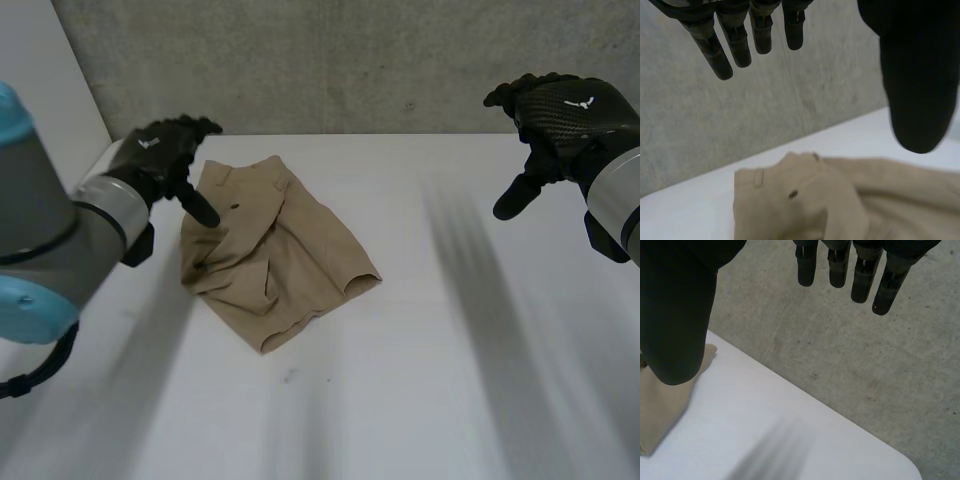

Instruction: Fold the shorts.

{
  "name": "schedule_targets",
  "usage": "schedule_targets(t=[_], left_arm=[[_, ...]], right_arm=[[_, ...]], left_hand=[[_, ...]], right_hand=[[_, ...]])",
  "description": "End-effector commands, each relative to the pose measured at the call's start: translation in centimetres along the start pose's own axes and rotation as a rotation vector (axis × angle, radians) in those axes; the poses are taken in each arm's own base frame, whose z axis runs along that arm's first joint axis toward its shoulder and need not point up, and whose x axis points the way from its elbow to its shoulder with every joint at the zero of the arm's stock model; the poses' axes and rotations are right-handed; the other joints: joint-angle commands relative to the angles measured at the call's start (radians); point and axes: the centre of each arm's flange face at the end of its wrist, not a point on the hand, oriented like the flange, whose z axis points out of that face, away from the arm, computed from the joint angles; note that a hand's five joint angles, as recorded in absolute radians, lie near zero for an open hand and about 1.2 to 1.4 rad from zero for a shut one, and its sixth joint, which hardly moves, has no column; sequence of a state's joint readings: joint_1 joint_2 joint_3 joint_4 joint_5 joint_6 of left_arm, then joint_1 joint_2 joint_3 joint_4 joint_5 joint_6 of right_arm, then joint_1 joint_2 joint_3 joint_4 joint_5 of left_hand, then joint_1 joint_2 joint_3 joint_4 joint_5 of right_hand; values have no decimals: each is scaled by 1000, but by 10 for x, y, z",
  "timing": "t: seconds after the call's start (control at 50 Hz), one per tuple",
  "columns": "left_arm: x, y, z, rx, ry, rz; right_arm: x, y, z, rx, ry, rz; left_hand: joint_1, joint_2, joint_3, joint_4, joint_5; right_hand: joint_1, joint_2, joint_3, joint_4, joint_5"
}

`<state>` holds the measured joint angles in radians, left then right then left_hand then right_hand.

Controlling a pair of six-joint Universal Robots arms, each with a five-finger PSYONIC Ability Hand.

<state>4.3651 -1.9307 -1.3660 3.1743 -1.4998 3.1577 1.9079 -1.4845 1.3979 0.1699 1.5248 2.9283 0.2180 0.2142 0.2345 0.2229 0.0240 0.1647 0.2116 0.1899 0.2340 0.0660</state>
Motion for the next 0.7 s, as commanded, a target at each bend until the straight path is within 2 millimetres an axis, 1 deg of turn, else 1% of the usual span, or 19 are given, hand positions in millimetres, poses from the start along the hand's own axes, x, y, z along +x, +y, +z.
schedule_targets(t=[0.02,0.04,0.08,0.12,0.22,0.24,0.26,0.28,0.3,0.38,0.44,0.46,0.5,0.52,0.56,0.58,0.62,0.64,0.7], left_arm=[[-1,56,32,-104,11,172],[-2,69,42,-125,14,194],[-1,75,46,-134,17,203],[-2,88,56,-150,18,207],[-3,104,72,-154,18,208],[-4,105,76,-139,15,207],[-4,104,78,-129,12,207],[-4,102,82,-99,8,203],[-3,100,83,-85,8,203],[6,94,88,-11,19,212],[23,93,83,1,52,212],[39,94,74,-6,88,206],[56,89,62,-13,130,180],[74,81,43,-23,174,137],[91,73,22,-38,219,91],[113,65,-8,-58,287,38],[127,61,-29,-66,331,8],[139,58,-50,-72,372,-9],[156,57,-81,-87,432,-32]], right_arm=[[-2,4,2,4,-1,-53],[-2,5,3,1,-2,-54],[-3,7,4,-2,-3,-54],[-3,7,4,-5,-3,-54],[-4,13,6,-20,-7,-55],[-4,15,8,-26,-7,-56],[-4,16,9,-25,-7,-56],[-4,16,9,-25,-7,-56],[-4,16,9,-26,-7,-57],[-4,18,11,-28,-6,-77],[-3,16,11,-24,1,-97],[-2,16,12,-24,3,-102],[2,12,12,-14,18,-108],[2,11,12,-10,21,-108],[5,5,11,11,31,-109],[6,2,9,19,35,-109],[8,-5,6,46,41,-107],[8,-8,5,54,43,-107],[12,-12,3,71,57,-110]], left_hand=[[40,43,23,35,59],[37,40,20,32,56],[40,43,23,35,59],[83,87,67,78,103],[283,286,266,278,302],[539,543,522,534,558],[693,696,676,688,712],[1092,1096,1076,1088,1112],[1177,1181,1161,1172,1197],[1178,1182,1162,1173,1198],[1178,1182,1162,1173,1198],[1178,1182,1162,1173,1198],[1178,1182,1162,1173,1198],[1178,1182,1162,1173,1198],[1178,1182,1162,1173,1198],[1178,1182,1162,1173,1198],[1178,1182,1162,1173,1198],[1178,1182,1162,1173,1198],[1178,1182,1162,1173,1198]], right_hand=[[10,-37,-15,-59,-66],[10,-37,-15,-59,-66],[10,-37,-15,-59,-66],[10,-37,-15,-59,-66],[10,-37,-15,-59,-66],[10,-37,-15,-59,-66],[10,-37,-15,-59,-66],[10,-37,-15,-59,-66],[10,-37,-15,-59,-66],[10,-37,-15,-59,-66],[10,-37,-15,-59,-66],[10,-37,-15,-59,-66],[10,-37,-15,-59,-66],[10,-37,-15,-59,-66],[10,-37,-15,-59,-66],[10,-37,-15,-59,-66],[10,-37,-15,-59,-66],[10,-37,-15,-59,-66],[10,-37,-15,-59,-66]])
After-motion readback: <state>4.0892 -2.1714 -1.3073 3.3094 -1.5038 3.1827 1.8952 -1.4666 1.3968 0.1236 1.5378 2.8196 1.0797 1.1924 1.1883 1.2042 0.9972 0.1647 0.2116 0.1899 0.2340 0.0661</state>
